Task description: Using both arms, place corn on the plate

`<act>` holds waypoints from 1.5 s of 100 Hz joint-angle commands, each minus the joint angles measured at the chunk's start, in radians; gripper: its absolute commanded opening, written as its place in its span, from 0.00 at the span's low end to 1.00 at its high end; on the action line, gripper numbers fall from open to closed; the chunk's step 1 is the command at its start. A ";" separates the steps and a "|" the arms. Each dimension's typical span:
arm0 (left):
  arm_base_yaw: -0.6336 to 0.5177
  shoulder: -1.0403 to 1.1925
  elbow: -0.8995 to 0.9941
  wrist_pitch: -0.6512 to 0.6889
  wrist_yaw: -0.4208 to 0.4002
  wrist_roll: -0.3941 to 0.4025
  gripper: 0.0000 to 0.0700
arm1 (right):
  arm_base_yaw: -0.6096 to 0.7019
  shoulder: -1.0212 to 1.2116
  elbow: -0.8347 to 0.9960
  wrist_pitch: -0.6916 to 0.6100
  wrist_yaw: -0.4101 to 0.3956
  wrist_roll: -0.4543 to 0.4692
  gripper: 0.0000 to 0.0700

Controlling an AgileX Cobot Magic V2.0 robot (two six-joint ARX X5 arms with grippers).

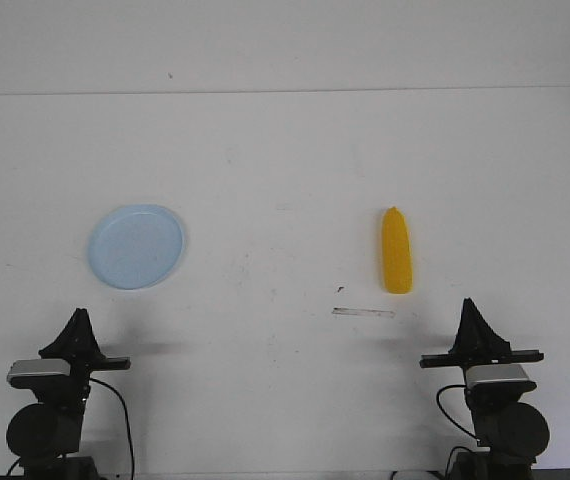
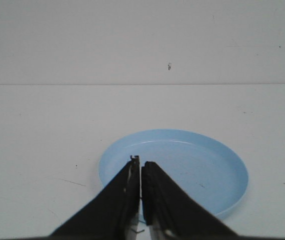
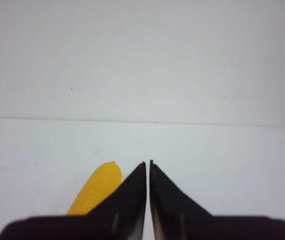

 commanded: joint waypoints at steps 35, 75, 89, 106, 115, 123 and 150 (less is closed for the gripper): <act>0.002 -0.002 -0.017 0.071 -0.004 -0.003 0.00 | 0.000 0.002 -0.001 0.009 -0.002 -0.001 0.02; 0.002 0.084 0.201 0.041 -0.053 -0.002 0.00 | 0.000 0.002 -0.001 0.009 -0.002 -0.001 0.02; 0.002 0.204 0.307 -0.039 -0.052 -0.003 0.00 | 0.000 0.002 -0.001 0.009 -0.002 -0.001 0.02; 0.002 0.406 0.438 -0.102 -0.052 -0.002 0.00 | 0.000 0.002 -0.001 0.009 -0.002 -0.001 0.02; 0.002 0.517 0.504 -0.109 -0.053 -0.002 0.00 | 0.000 0.002 -0.001 0.009 -0.002 -0.001 0.02; 0.002 0.618 0.559 -0.116 -0.053 -0.002 0.00 | 0.000 0.002 -0.001 0.009 -0.002 -0.001 0.02; 0.009 0.928 0.713 -0.116 -0.052 -0.002 0.00 | 0.000 0.002 -0.001 0.009 -0.002 -0.001 0.02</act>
